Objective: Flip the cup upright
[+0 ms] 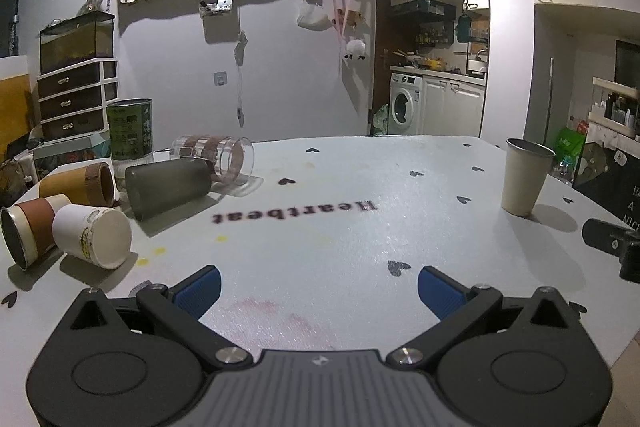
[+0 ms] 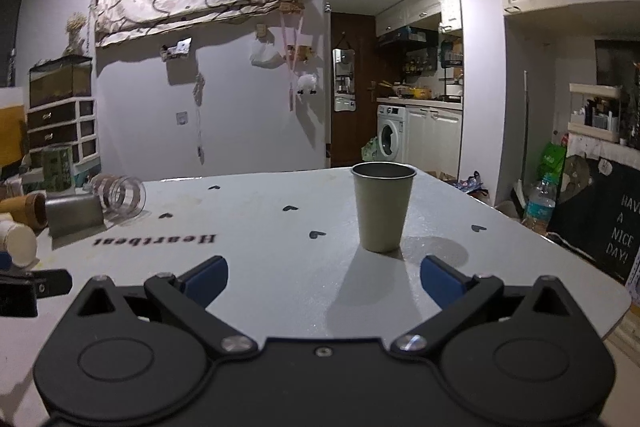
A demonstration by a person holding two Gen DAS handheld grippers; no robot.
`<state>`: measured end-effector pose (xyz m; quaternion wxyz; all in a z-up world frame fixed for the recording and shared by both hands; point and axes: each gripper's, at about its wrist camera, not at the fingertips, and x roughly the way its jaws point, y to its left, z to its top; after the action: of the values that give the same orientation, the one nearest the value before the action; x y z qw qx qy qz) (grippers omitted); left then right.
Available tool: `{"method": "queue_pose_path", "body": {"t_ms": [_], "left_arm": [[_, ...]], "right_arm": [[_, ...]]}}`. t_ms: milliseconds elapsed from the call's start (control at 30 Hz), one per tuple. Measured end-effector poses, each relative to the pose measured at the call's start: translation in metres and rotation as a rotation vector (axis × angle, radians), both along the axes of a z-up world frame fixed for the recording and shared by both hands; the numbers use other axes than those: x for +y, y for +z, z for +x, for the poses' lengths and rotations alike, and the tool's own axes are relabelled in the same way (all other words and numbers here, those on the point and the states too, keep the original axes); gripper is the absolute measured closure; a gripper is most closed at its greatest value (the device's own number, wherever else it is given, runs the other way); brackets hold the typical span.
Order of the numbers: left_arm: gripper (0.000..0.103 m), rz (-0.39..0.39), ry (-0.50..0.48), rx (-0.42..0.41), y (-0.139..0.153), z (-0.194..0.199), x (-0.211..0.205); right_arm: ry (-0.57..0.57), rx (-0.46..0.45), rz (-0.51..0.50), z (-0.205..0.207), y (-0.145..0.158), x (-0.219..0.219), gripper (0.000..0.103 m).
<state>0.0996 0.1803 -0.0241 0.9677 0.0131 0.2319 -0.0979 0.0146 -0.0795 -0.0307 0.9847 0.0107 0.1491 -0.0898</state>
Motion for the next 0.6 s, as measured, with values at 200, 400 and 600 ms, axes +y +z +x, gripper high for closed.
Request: {"method": "queue_pose_path", "body": {"t_ms": [200,400,600], "left_arm": [[0.000,-0.004,0.006,-0.002,0.0000,-0.0008,0.0011],[0.000,-0.003,0.004,-0.004,0.0009,-0.0007,0.0008],[0.000,-0.003,0.004,-0.004,0.0013,-0.0010,0.0009]], "right_arm": [[0.003,0.013,0.005,0.0000,-0.0023,0.0015,0.000],[0.001,0.027,-0.004,0.0007,-0.0064,0.0025,0.000],[-0.002,0.025,-0.004,-0.0002,-0.0064,0.0021,0.000]]}}
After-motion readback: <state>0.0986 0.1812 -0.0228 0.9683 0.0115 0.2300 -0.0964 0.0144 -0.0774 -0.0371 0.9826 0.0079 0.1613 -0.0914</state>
